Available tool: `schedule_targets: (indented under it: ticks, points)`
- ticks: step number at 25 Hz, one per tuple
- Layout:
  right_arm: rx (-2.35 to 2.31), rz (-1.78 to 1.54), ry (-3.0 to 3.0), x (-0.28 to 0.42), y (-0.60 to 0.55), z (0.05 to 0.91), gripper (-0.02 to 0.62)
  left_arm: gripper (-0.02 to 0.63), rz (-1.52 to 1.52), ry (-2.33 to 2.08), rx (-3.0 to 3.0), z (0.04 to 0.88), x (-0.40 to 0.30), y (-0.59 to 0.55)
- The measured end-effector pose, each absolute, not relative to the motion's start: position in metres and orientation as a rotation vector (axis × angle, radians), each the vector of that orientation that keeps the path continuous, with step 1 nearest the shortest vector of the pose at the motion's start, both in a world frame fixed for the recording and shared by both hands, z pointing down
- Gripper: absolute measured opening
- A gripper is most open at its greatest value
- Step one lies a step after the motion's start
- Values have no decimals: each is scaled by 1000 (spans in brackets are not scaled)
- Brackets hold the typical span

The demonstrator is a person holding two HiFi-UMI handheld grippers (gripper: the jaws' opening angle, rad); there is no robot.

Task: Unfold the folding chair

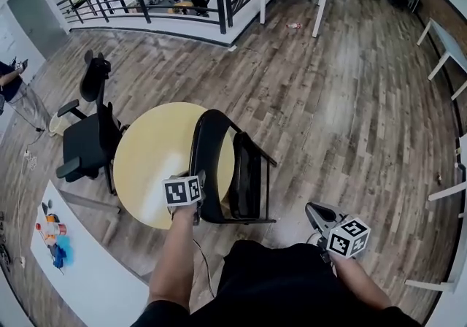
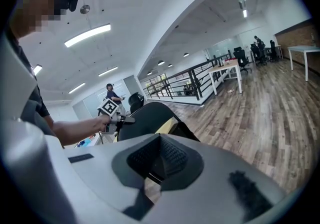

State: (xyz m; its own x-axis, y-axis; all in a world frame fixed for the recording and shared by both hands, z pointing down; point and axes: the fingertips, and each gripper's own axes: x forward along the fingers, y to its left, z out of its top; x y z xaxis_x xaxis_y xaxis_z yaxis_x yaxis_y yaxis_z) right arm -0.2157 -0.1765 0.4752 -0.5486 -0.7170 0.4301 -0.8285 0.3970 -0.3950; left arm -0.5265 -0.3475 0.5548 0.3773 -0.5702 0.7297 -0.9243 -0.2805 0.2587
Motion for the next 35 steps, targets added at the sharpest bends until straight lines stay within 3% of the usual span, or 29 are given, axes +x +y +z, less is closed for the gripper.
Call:
schedule_targets:
  ticks: [30,35]
  points:
    - [1227,852,-2474,6,-140,484,-5,118,577,-1450,2012,494,-336,-313]
    - [1143,867,-2485,8,-137,497,-5,117,584,-1442,2018,489,-306,-305]
